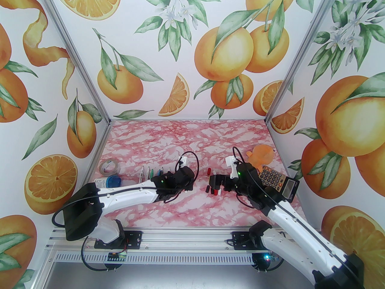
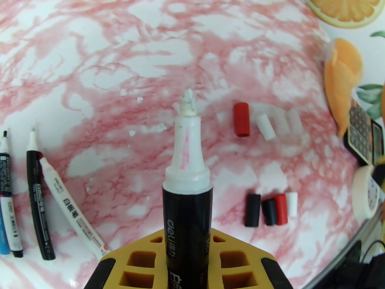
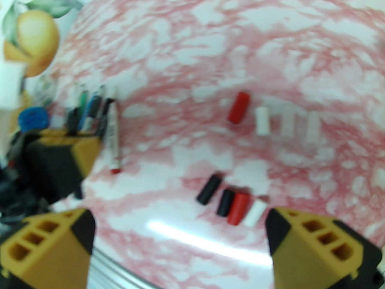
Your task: Open the pen caps
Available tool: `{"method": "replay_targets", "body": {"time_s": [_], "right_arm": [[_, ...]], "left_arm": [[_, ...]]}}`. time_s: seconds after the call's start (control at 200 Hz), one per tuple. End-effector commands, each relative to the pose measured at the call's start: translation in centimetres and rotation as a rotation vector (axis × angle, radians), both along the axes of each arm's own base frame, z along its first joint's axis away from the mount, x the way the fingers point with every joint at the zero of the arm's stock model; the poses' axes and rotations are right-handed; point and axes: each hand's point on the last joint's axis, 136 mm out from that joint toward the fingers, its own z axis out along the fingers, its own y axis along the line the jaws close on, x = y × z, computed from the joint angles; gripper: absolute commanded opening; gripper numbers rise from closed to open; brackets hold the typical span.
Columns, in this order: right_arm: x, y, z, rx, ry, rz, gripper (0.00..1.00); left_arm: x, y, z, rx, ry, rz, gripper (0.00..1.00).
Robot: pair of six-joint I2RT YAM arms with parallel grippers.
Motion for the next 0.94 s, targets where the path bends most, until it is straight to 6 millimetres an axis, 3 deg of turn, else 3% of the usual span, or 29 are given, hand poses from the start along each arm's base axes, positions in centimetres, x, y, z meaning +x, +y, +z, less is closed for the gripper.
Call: {"method": "replay_targets", "body": {"time_s": [0.0,0.49,0.936], "right_arm": [[-1.1,0.1,0.0,0.010,0.000,0.037,1.00],[-1.3,0.5,-0.9,0.027,0.008,0.053,1.00],[-1.2,0.3,-1.3,0.014,0.016,0.043,1.00]], "left_arm": [[1.5,-0.1,-0.2,0.022,0.027,0.048,0.04],[2.9,0.8,-5.6,0.156,0.147,0.108,0.04],[3.7,1.8,-8.0,0.256,0.173,0.135,0.11]]}}
